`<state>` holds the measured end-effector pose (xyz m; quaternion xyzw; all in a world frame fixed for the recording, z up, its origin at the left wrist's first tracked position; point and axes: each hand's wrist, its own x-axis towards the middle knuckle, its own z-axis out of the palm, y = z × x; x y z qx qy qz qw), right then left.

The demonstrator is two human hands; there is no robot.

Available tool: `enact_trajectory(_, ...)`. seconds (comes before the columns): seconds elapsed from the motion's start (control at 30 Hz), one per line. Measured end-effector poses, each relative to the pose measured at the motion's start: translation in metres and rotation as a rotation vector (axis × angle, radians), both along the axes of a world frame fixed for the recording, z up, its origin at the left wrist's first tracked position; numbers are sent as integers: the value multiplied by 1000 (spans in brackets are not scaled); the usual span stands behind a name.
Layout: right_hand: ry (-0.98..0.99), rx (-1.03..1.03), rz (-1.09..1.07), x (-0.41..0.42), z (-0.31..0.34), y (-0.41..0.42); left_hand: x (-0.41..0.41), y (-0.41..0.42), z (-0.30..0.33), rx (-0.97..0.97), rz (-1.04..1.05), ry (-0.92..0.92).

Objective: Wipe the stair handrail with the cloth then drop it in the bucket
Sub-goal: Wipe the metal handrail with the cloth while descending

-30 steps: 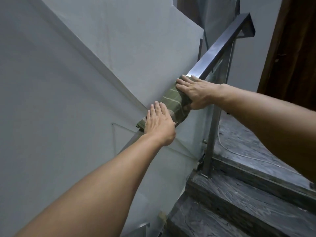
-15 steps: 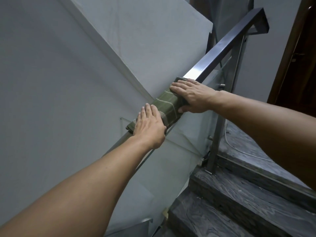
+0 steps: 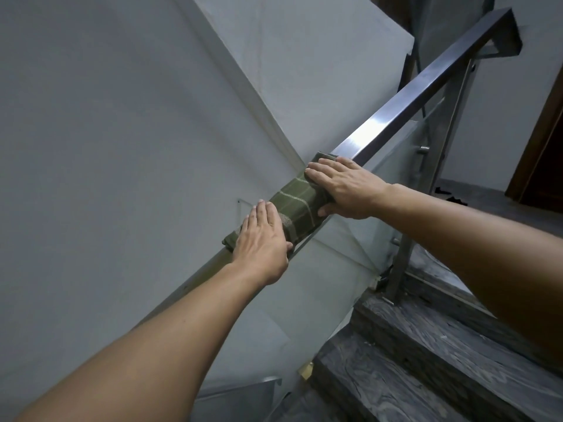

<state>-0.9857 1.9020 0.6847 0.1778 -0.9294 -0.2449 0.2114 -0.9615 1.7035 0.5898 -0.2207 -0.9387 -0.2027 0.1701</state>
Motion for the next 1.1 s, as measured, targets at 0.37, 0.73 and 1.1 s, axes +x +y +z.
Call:
enact_trajectory(0.37, -61, 66, 161, 15, -27, -50, 26, -53, -35, -6, 39, 6)
enact_trajectory(0.73, -66, 56, 237, 32, -67, -92, 45, -96, -78, 35, 133, 55)
enact_trajectory(1.1, -52, 38, 273, 61, -121, -164, 77, -165, -128, 18, 213, 66)
